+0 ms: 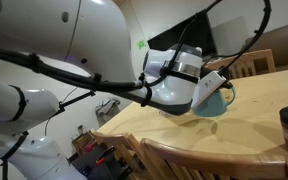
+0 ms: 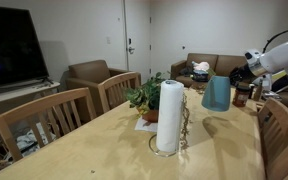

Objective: Use the watering can to water the plant

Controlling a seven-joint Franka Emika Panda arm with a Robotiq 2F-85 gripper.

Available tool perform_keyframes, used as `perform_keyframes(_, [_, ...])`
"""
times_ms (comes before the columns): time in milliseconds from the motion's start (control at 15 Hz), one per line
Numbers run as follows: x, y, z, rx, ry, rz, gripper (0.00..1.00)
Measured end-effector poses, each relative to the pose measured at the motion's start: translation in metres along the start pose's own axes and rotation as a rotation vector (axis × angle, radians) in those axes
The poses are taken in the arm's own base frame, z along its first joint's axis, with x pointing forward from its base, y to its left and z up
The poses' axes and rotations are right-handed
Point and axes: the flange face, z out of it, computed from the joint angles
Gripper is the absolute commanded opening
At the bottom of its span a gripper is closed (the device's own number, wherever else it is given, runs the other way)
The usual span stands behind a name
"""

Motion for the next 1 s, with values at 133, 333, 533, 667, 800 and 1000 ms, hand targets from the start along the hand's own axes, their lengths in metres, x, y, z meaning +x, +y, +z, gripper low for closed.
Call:
perform_keyframes(133, [-0.005,0.006,0.000,-0.023,-0.021,0.078,0.02])
perform_keyframes(333, [-0.003,0.011,0.000,-0.069,-0.050,0.198,0.02])
perform_keyframes(533, [0.012,0.007,-0.005,-0.136,-0.073,0.297,0.02])
perform_keyframes(667, [0.024,0.001,-0.012,-0.194,-0.096,0.350,0.02])
perform_keyframes(800, [0.037,-0.005,-0.023,-0.254,-0.115,0.386,0.02])
perform_keyframes(1000, [0.051,-0.010,-0.040,-0.294,-0.148,0.402,0.02])
